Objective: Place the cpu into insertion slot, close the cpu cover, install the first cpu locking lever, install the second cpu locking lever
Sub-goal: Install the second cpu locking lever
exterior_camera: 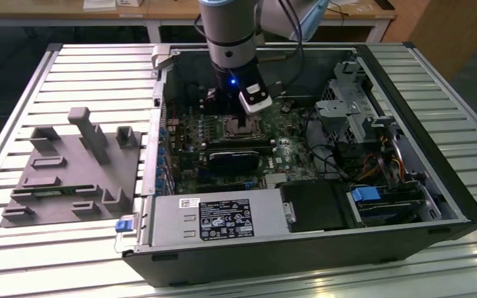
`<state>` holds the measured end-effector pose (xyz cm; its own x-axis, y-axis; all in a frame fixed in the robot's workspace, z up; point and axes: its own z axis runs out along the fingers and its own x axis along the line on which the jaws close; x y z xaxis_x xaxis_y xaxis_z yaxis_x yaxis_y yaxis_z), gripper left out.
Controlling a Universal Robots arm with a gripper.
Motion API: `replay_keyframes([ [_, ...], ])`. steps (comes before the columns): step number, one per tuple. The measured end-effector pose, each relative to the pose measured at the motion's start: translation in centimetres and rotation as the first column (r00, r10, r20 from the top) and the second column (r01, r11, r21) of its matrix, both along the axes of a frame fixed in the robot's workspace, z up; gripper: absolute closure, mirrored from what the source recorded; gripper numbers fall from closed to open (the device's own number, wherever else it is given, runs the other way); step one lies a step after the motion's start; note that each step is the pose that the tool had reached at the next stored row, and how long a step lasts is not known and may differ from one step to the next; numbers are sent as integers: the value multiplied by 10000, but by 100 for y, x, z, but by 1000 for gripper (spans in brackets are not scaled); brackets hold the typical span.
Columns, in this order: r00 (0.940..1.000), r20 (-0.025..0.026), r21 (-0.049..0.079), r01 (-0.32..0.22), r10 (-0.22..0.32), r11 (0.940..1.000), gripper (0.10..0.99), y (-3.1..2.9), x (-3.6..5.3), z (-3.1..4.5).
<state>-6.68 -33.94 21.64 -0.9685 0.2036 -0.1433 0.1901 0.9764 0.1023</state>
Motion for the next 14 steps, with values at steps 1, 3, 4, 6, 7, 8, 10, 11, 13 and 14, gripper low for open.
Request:
replay_keyframes([
  [1, 10000, -4, 0, -1, 1, 10000, 984, 13, 5, 0],
  [3, 10000, -23, 0, -6, 6, 10000, 984, 30, 20, 0],
  [4, 10000, -44, 0, -5, 5, 10000, 984, 36, 30, 0],
  [6, 9999, -123, -25, -5, 4, 10000, 984, 47, 54, -1],
  [7, 9998, -198, -39, -4, 3, 10000, 984, 53, 69, -3],
  [8, 9996, -283, -53, -4, 2, 10000, 984, 57, 84, -6],
  [10, 9988, -481, -92, -6, 2, 10000, 984, 63, 115, -12],
  [11, 9984, -561, -114, -8, 2, 9999, 984, 67, 128, -14],
  [13, 9981, -620, -124, -8, 1, 9999, 984, 70, 138, -14],
  [14, 9981, -622, -124, -7, -1, 9999, 984, 70, 139, -14],
])
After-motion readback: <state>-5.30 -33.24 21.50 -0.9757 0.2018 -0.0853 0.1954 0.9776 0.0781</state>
